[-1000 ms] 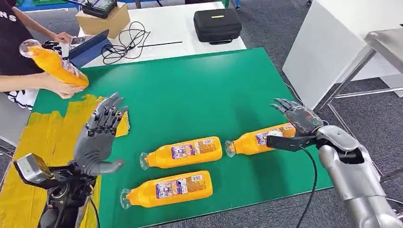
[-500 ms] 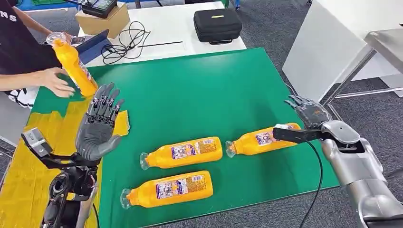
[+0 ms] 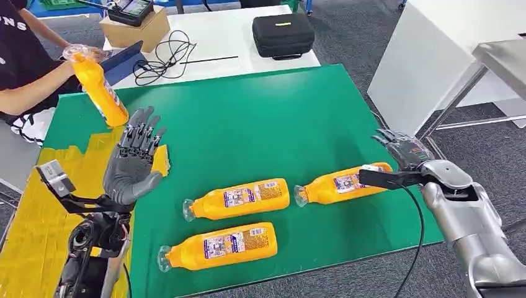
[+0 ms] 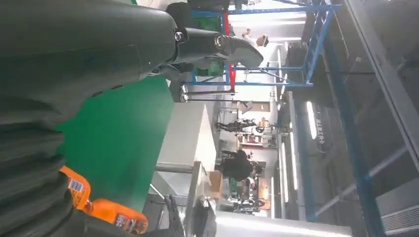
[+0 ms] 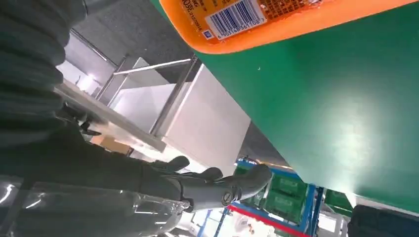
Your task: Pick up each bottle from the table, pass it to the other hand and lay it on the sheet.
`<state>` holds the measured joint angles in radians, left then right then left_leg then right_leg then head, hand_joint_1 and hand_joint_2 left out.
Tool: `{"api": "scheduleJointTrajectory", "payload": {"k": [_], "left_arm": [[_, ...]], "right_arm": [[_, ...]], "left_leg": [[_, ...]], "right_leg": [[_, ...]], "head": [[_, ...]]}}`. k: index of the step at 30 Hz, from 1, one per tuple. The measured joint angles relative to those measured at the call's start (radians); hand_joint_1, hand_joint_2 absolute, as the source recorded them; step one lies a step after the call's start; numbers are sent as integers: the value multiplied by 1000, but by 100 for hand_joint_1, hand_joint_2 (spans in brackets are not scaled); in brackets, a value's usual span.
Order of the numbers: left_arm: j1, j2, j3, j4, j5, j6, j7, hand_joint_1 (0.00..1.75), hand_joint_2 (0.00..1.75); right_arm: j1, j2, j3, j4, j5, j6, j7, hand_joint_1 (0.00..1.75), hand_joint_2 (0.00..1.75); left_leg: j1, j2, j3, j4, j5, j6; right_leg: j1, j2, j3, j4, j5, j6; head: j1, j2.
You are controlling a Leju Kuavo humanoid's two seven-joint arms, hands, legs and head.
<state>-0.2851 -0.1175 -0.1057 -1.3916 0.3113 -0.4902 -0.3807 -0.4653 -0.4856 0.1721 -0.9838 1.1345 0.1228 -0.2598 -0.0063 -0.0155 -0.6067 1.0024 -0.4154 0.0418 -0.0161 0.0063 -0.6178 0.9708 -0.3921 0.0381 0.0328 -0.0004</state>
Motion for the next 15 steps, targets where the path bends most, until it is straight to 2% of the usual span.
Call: {"api": "scheduleJointTrajectory", "payload": {"k": [9, 15], "left_arm": [[-19, 0, 1, 20, 23, 14, 18, 0, 175], [-10, 1, 8, 21, 36, 34, 23, 0, 175]], "right_arm": [[49, 8, 13, 10, -16, 63, -12, 0, 175], [49, 17, 26, -1, -29, -4, -8, 0, 175]], "left_leg": [[0, -3, -2, 0, 1, 1], [0, -4, -4, 0, 1, 1]], "right_leg": [[0, -1, 0, 1, 1, 1], [0, -2, -2, 1, 0, 1]], "head": [[0, 0], [0, 0]]}}
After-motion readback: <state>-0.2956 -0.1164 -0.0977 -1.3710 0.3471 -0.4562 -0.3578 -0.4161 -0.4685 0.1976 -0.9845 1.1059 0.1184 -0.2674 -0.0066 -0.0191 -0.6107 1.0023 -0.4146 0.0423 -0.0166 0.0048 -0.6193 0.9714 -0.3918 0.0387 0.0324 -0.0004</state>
